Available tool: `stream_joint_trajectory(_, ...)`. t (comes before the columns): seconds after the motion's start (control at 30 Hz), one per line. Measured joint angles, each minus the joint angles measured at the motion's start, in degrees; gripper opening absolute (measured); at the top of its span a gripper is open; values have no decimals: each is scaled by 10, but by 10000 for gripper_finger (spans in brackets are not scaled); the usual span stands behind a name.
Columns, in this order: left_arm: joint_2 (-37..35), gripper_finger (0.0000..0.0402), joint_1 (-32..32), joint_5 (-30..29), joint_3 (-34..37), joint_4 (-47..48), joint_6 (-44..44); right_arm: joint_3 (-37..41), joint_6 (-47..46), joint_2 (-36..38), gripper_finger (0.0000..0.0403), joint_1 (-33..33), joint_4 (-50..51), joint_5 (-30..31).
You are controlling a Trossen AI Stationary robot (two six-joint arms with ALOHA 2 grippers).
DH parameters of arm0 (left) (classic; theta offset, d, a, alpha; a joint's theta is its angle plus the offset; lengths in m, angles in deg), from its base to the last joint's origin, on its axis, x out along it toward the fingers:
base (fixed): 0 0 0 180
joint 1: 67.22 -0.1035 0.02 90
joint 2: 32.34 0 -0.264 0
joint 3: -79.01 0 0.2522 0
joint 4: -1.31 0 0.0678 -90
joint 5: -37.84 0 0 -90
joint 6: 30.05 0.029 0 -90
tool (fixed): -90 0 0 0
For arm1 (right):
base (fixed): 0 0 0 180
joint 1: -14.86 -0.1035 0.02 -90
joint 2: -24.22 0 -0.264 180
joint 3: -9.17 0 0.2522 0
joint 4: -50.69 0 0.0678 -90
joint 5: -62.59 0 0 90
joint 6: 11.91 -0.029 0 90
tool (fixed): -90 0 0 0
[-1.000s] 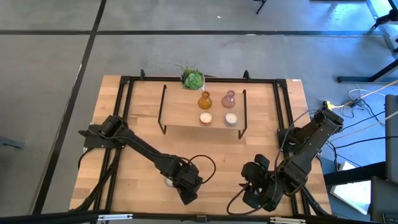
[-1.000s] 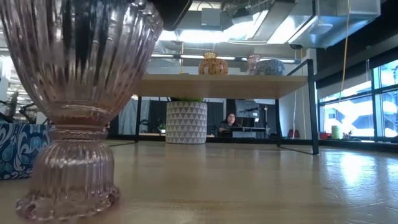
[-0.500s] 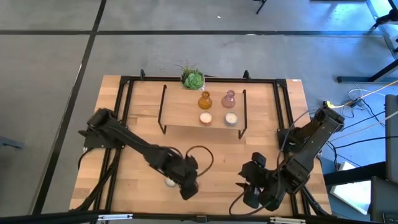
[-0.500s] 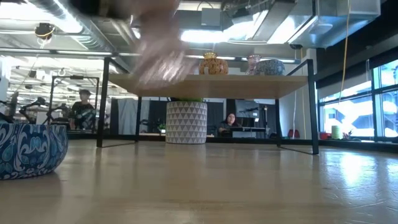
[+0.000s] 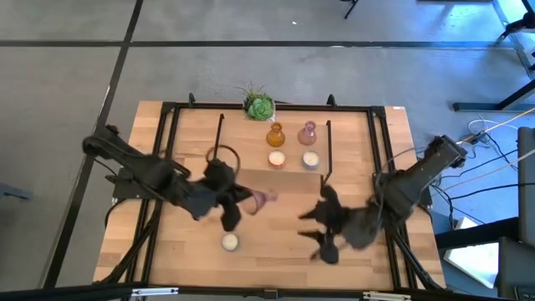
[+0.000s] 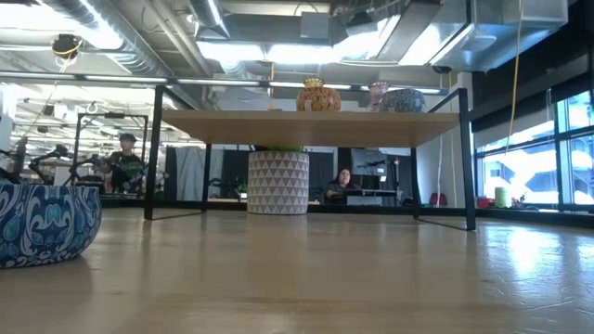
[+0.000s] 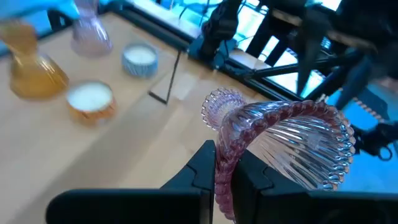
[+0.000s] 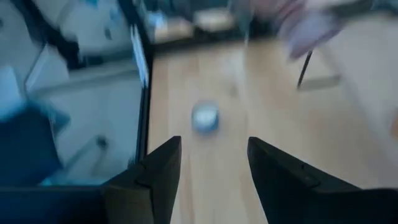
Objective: Pick & Place candle stick holders
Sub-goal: Put the violet candle holder on the shelf
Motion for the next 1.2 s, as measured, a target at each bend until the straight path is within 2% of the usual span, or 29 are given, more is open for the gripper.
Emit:
stream_joint_trajectory(0.13,-50,18,0,-9,2,14,59,0,79,34,186,58,-104,-20)
stream_joint_trajectory(0.33,-144,18,-12,-21,47,-14,135,0,140,63,186,160,-302,-177)
stream_joint_trajectory(0.47,-222,18,-29,10,123,-122,208,-1,143,63,186,205,-375,-261)
stream_joint_trajectory(0.7,-336,18,-80,129,286,-383,255,-1,123,62,185,252,-369,-287)
stream_joint_trajectory(0.83,-338,18,-115,180,329,-434,244,-1,105,57,185,272,-372,-312)
stream_joint_trajectory(1.03,-284,18,-177,289,341,-558,215,0,119,39,185,276,-389,-316)
stream_joint_trajectory(1.2,-266,18,-212,326,341,-560,193,0,140,34,185,267,-385,-316)
